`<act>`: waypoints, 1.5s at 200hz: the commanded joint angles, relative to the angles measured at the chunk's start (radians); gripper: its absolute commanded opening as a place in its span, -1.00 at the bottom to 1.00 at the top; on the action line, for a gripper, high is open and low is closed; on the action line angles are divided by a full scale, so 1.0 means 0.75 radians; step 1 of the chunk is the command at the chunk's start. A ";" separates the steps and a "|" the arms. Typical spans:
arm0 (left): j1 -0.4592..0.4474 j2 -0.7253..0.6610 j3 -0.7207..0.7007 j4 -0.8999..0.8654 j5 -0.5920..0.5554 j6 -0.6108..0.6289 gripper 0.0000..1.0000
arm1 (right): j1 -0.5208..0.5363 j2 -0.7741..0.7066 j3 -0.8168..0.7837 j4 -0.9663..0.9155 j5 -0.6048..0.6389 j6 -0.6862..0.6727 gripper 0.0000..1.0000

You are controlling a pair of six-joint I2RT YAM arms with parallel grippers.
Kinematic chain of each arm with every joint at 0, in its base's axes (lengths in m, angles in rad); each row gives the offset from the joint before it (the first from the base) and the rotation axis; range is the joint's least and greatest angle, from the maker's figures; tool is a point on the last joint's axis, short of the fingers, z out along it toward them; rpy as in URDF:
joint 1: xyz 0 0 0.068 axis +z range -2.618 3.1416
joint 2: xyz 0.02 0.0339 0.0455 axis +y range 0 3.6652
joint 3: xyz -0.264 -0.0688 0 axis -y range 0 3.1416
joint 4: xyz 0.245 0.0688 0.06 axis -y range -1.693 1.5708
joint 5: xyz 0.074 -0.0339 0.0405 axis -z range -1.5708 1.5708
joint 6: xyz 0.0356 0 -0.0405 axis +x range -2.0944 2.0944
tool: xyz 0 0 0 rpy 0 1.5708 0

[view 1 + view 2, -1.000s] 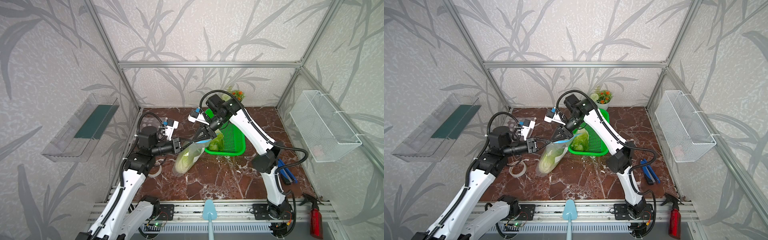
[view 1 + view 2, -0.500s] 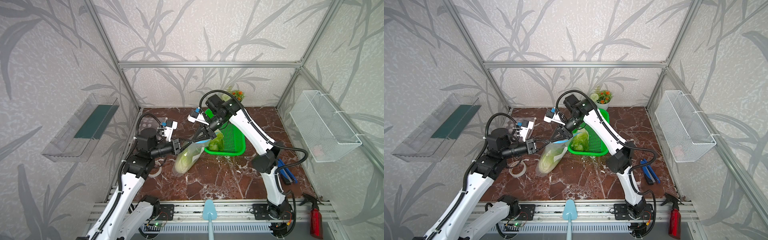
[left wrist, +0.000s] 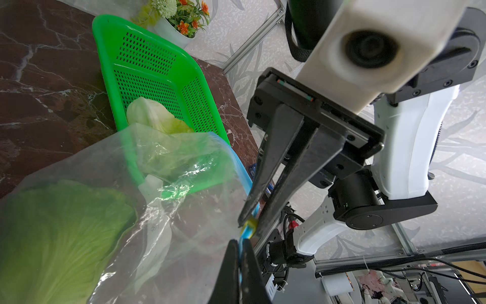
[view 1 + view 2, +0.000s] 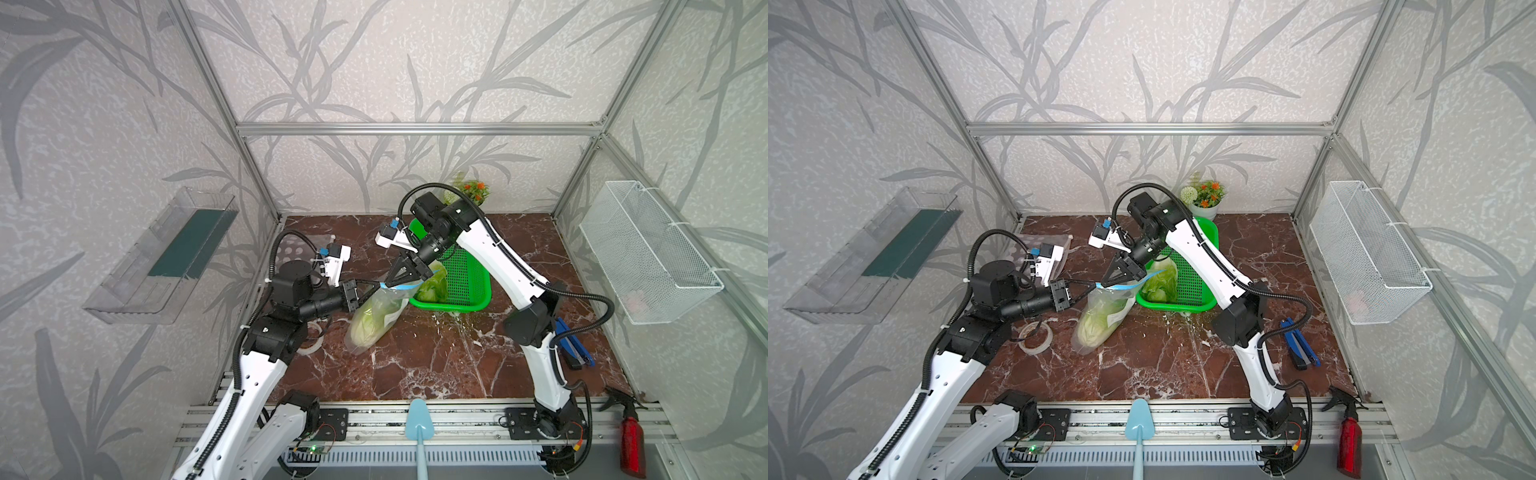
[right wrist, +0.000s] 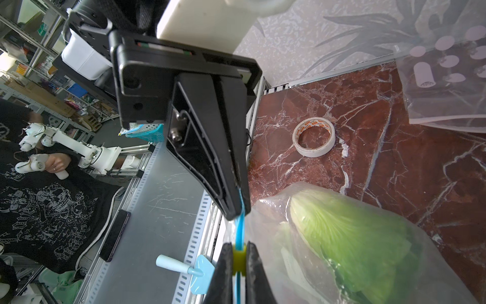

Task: Open the zip-top bag and take out the chinese cabbages
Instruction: Unzip the zipper on the zipper food storage bag.

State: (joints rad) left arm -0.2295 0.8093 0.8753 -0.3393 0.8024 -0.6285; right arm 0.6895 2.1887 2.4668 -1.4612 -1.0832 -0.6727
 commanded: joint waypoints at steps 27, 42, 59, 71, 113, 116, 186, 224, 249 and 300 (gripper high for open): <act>0.073 -0.061 0.002 -0.009 -0.068 0.034 -1.00 | -0.029 -0.086 -0.041 -0.088 0.037 -0.019 -1.00; 0.104 -0.075 0.002 -0.010 -0.051 0.030 -1.00 | -0.037 -0.101 -0.067 -0.083 0.045 -0.019 -1.00; 0.149 -0.089 0.008 -0.018 -0.032 0.027 -1.00 | -0.046 -0.120 -0.102 -0.072 0.054 -0.021 -1.00; 0.179 -0.096 0.016 -0.026 -0.013 0.029 -1.00 | -0.052 -0.134 -0.124 -0.062 0.057 -0.019 -1.00; 0.252 -0.110 0.034 -0.097 -0.016 0.061 -1.00 | -0.084 -0.174 -0.183 -0.034 0.104 -0.006 -1.00; 0.257 -0.113 0.035 -0.100 -0.019 0.063 -1.00 | -0.086 -0.177 -0.187 -0.032 0.109 -0.005 -1.00; 0.253 -0.060 0.060 0.131 0.164 -0.166 -0.33 | -0.085 -0.185 -0.168 0.054 0.064 0.065 -1.00; 0.136 0.040 0.141 -0.048 0.204 -0.028 0.13 | -0.063 -0.166 -0.121 0.030 0.064 0.051 -1.00; 0.036 0.087 0.160 -0.082 0.178 0.016 0.15 | -0.060 -0.140 -0.072 -0.001 0.062 0.046 -1.00; -0.005 0.114 0.146 -0.095 0.122 0.047 -0.10 | -0.050 -0.095 0.009 -0.035 0.053 0.048 -1.00</act>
State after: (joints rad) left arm -0.2279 0.9028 0.9665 -0.3973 0.9131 -0.6224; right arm 0.6434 2.0998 2.4351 -1.4460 -1.0210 -0.6395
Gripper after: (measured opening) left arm 0.477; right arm 0.093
